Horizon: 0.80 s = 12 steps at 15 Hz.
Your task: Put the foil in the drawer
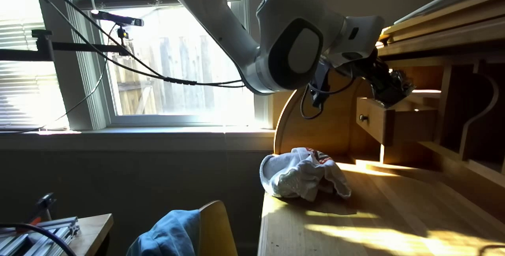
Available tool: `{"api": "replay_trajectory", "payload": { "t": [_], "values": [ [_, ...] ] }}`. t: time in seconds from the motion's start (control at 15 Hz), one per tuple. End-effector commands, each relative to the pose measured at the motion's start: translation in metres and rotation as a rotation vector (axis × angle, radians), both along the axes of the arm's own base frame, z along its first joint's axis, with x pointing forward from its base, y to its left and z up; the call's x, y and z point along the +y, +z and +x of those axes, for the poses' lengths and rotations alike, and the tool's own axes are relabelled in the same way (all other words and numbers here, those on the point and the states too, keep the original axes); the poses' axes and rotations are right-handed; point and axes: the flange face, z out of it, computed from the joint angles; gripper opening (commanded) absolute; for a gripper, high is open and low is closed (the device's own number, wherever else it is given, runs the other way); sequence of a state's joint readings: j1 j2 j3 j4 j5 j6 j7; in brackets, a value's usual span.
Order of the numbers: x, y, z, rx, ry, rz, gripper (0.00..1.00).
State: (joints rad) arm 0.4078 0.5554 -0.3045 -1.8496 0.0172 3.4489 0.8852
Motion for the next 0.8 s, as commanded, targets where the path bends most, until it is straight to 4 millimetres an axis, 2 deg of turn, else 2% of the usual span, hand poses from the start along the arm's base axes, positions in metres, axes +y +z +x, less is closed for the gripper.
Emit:
{"api": "replay_trajectory", "payload": {
  "t": [0.0, 0.2, 0.27, 0.33, 0.73],
  "values": [
    [0.006, -0.006, 0.011, -0.059, 0.001, -0.027, 0.0],
    [0.006, -0.01, 0.016, -0.082, -0.002, -0.047, 0.0],
    [0.005, -0.01, 0.016, -0.09, -0.009, -0.051, 0.07],
    [0.005, -0.01, 0.017, -0.094, -0.013, -0.055, 0.27],
    [-0.011, -0.006, -0.003, -0.015, -0.028, -0.029, 0.66]
  ]
}}
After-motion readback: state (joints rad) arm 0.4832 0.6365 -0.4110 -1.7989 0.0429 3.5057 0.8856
